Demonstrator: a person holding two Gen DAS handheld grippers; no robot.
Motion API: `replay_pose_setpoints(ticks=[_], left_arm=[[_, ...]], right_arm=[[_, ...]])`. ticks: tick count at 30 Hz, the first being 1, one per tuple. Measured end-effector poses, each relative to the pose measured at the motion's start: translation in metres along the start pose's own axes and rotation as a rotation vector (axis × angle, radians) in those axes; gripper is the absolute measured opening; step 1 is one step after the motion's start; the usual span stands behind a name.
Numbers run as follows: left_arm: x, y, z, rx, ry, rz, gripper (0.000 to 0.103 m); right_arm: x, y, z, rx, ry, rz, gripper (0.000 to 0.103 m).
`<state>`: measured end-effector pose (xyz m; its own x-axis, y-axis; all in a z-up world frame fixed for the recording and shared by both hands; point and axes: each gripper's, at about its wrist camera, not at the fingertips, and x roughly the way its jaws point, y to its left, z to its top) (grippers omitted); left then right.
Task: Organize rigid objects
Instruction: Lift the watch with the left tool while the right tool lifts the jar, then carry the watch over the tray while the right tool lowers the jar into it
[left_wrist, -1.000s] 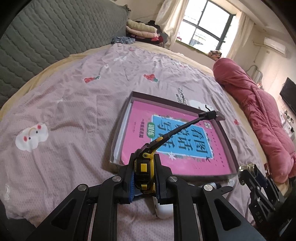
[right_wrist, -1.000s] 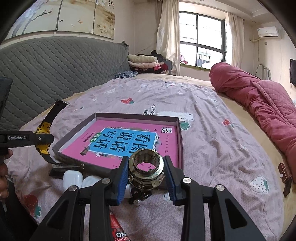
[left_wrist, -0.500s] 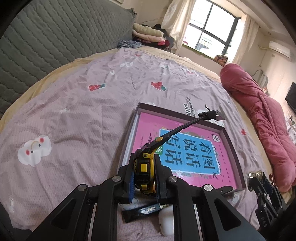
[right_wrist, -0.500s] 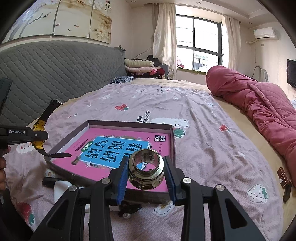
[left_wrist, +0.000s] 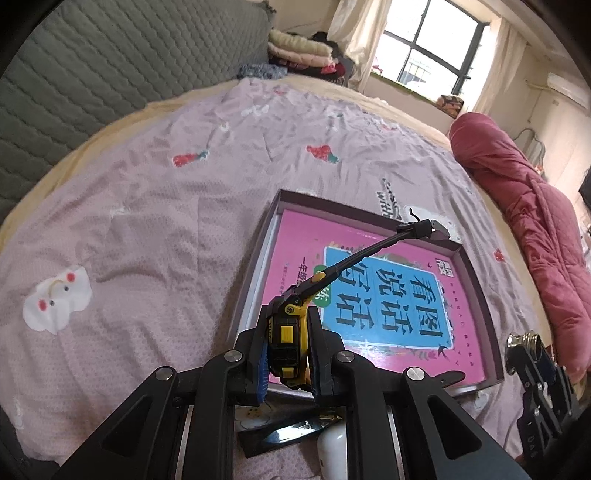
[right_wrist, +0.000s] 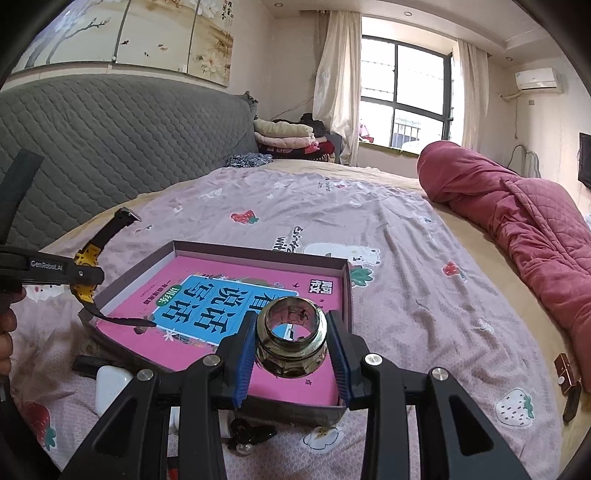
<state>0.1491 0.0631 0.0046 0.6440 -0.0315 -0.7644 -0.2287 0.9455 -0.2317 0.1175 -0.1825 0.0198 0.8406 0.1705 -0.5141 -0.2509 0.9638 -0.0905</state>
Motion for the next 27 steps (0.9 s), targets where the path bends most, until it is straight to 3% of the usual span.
replay_pose_setpoints(ticks=[20,27], left_arm=[[0.043,-0.012,0.011,0.140,0.155,0.115,0.017],[0.054,-0.009,0.003,0.144,0.193,0.119,0.017]], right_arm=[[0.019,-0.003,0.000,0.014,0.044,0.010,0.037],[0.028,-0.007,-0.003,0.022,0.076,0.017,0.037]])
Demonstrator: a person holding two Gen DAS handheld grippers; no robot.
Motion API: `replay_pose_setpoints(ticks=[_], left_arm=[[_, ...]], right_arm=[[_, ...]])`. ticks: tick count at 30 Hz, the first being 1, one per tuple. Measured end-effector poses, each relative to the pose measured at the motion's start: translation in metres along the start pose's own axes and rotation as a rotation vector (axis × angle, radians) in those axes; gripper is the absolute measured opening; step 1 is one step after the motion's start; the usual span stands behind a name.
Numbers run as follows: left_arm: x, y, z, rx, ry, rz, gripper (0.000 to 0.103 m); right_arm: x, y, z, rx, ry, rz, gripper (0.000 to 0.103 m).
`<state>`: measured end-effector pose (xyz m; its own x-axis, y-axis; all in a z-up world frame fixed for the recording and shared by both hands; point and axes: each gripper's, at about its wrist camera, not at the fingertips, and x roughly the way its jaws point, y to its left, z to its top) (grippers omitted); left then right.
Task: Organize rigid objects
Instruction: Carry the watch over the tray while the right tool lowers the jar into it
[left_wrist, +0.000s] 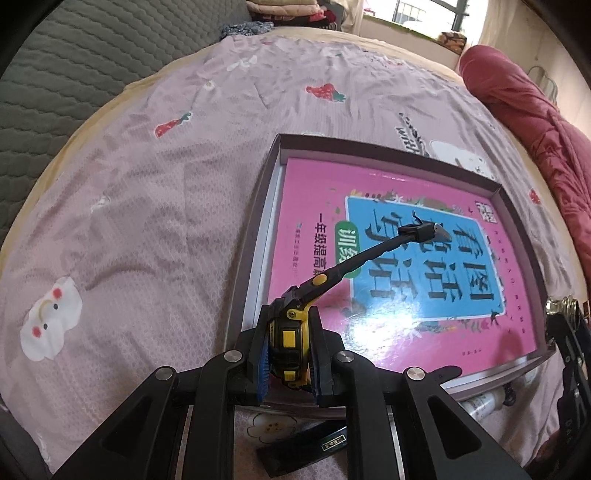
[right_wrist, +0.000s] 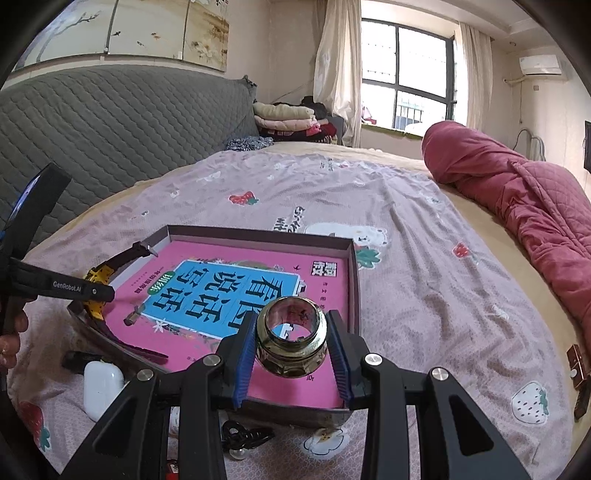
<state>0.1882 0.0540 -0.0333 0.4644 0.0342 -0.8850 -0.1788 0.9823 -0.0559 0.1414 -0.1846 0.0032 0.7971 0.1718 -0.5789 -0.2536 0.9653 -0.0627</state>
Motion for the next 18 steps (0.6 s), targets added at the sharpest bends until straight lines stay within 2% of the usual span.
replay_pose_setpoints(ticks=[18], left_arm=[[0.009,0.002,-0.001,-0.010,0.020,0.026,0.017]], right_arm=[[0.022,-0.001,-0.011,0.001,0.103,0.008,0.037]])
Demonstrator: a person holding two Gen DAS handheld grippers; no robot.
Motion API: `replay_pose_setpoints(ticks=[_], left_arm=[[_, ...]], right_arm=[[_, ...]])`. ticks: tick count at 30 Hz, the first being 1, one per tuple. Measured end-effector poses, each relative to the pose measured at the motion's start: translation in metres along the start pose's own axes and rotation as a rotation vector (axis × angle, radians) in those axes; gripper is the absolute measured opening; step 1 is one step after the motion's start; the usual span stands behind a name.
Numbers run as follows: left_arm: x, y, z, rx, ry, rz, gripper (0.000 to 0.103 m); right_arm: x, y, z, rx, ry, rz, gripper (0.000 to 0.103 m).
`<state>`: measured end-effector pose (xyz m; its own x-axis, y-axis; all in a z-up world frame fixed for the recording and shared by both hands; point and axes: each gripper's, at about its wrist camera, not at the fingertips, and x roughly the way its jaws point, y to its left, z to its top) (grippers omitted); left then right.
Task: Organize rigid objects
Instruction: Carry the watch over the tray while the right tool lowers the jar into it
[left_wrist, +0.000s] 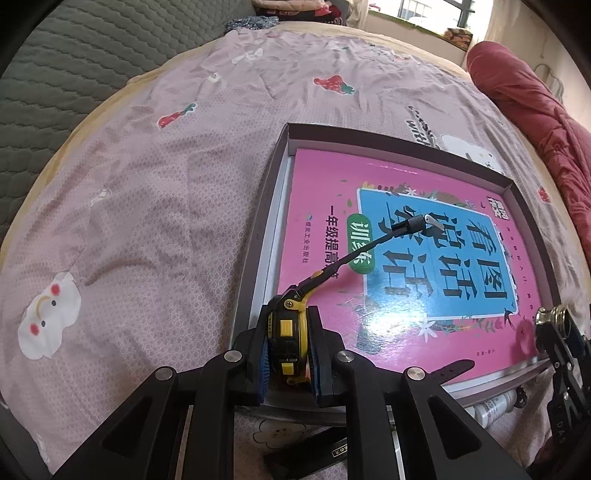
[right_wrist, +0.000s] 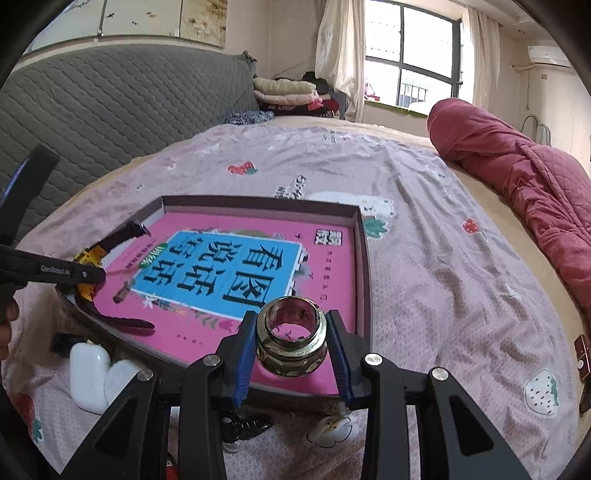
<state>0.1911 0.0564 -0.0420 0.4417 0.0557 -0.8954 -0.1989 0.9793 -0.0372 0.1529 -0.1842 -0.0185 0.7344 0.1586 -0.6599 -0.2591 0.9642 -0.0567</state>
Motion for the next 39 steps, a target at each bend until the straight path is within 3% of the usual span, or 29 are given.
replay_pose_setpoints(ticks=[39], left_arm=[[-0.014,0.000,-0.003,0.024,-0.043,-0.040,0.019]], right_arm=[[0.007,0.004,-0.005,-0.001,0.028,-0.022,0.037]])
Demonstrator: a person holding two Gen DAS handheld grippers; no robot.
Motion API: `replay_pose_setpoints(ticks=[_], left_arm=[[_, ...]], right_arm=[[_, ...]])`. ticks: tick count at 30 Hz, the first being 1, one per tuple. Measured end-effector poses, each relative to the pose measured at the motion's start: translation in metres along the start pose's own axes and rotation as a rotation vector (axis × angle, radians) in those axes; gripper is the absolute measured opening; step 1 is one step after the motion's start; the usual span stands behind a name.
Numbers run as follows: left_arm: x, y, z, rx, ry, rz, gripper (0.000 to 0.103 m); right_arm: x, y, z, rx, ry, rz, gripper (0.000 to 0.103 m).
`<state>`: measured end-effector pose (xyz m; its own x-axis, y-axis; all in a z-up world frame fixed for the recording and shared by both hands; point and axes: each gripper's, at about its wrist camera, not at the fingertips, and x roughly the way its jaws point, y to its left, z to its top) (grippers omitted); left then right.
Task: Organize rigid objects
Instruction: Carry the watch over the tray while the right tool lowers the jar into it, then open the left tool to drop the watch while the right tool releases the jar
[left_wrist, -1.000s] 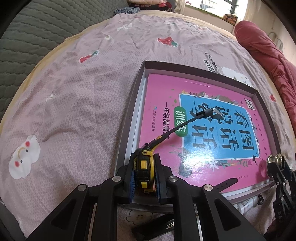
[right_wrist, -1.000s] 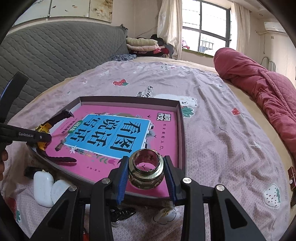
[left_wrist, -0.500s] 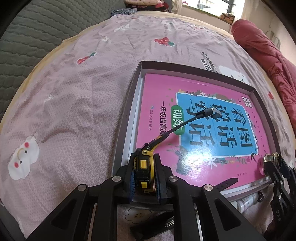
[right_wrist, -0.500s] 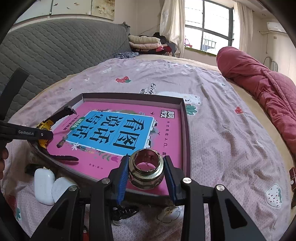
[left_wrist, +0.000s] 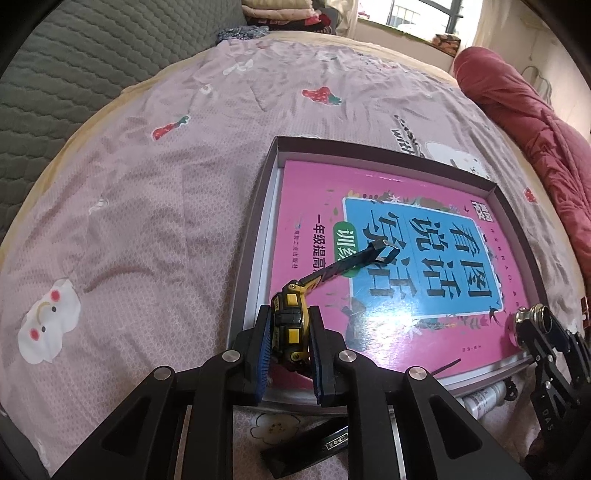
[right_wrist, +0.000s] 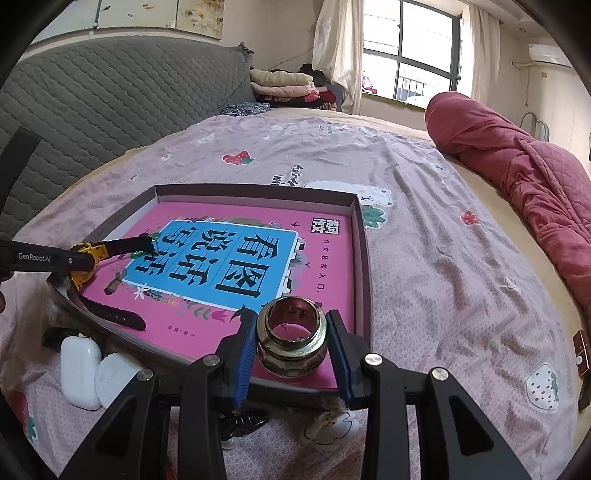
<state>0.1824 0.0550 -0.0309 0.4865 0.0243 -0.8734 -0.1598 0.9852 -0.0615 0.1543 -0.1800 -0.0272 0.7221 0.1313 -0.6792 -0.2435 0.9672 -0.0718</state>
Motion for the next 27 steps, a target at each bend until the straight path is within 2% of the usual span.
replay_pose_setpoints(ticks=[10,14,18,20,22,27], left_arm=[[-0.005,0.006,0.000,-0.017,-0.022,-0.012,0.019],[-0.009,0.009,0.002,-0.029,-0.037,-0.019,0.020],[-0.013,0.010,0.003,-0.033,-0.048,-0.024,0.023],[-0.015,0.011,0.003,-0.036,-0.059,-0.026,0.028],[-0.020,0.012,0.002,-0.039,-0.075,-0.032,0.038],[-0.028,0.011,-0.001,-0.038,-0.095,-0.047,0.047]], right_arm=[[-0.003,-0.005,0.002,0.039,-0.002,0.019,0.038],[-0.005,-0.007,0.003,0.048,-0.011,0.016,0.045],[-0.007,-0.010,0.004,0.063,-0.024,0.020,0.047],[-0.009,-0.010,0.005,0.066,-0.031,0.020,0.048],[-0.010,-0.010,0.005,0.067,-0.040,0.024,0.049],[-0.014,-0.011,0.006,0.070,-0.058,0.028,0.050]])
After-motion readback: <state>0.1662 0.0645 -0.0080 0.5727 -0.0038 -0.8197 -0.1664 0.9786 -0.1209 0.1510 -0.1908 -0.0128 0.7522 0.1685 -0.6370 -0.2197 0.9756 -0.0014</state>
